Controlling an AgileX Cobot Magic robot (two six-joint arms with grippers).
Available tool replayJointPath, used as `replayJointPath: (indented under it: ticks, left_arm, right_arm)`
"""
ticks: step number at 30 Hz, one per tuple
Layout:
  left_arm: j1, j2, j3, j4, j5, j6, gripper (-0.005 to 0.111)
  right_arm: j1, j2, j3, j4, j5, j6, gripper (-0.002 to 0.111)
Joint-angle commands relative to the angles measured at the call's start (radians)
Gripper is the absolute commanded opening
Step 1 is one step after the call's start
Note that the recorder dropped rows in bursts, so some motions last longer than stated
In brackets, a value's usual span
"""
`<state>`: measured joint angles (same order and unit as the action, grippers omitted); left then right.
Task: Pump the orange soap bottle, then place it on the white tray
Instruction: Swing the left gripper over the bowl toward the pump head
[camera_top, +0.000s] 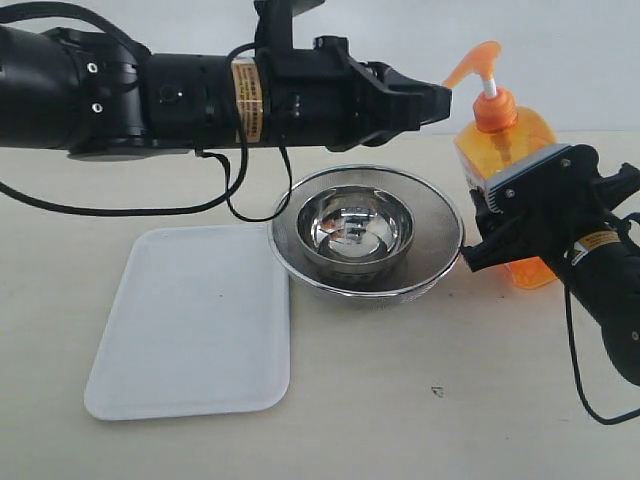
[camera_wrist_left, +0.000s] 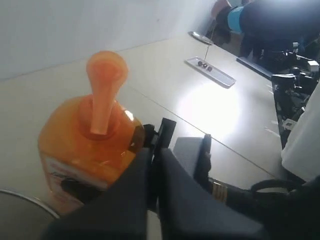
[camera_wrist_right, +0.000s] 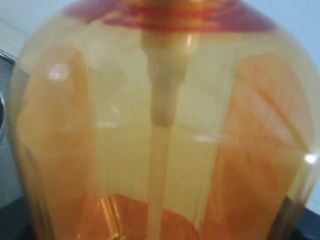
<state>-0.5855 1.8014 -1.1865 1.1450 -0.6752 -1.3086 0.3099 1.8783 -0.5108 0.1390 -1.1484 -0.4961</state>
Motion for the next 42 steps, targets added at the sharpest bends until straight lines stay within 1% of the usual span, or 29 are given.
replayJointPath:
  ticks: [1, 8, 15, 25, 31, 33, 36, 39, 42]
  left_arm:
    - [-0.005, 0.047, -0.056, 0.031, -0.01, -0.04, 0.005]
    - [-0.008, 0.109, -0.139, 0.031, -0.014, -0.053, 0.005]
    - [-0.008, 0.142, -0.188, 0.031, 0.011, -0.053, 0.005]
    - [-0.004, 0.15, -0.193, 0.056, 0.126, -0.058, 0.005]
    - [-0.002, 0.149, -0.193, 0.071, 0.123, -0.058, 0.005]
    - [-0.002, 0.142, -0.193, 0.105, 0.085, -0.083, 0.005]
    - [-0.002, 0.111, -0.193, 0.202, 0.021, -0.145, 0.005]
    - [0.002, 0.055, -0.193, 0.286, 0.025, -0.206, 0.005]
    - [0.007, -0.009, -0.193, 0.295, 0.027, -0.236, 0.005]
  right_arm:
    - [0.001, -0.008, -0.014, -0.014, -0.073, -0.017, 0.0]
    - [0.001, -0.008, -0.014, -0.017, -0.073, -0.017, 0.0]
    - [0.001, -0.008, -0.014, -0.019, -0.066, -0.017, 0.0]
    - [0.001, -0.008, -0.014, -0.019, -0.064, -0.017, 0.0]
    - [0.001, -0.008, -0.014, -0.019, -0.064, -0.029, 0.0]
    - [0.001, -0.008, -0.014, -0.019, -0.059, -0.033, 0.0]
    - [0.001, -0.008, -0.014, -0.019, -0.059, -0.045, 0.0]
    - [0.001, -0.008, -0.014, -0.019, -0.059, -0.047, 0.0]
    - [0.001, -0.008, -0.014, -0.019, -0.059, -0.061, 0.0]
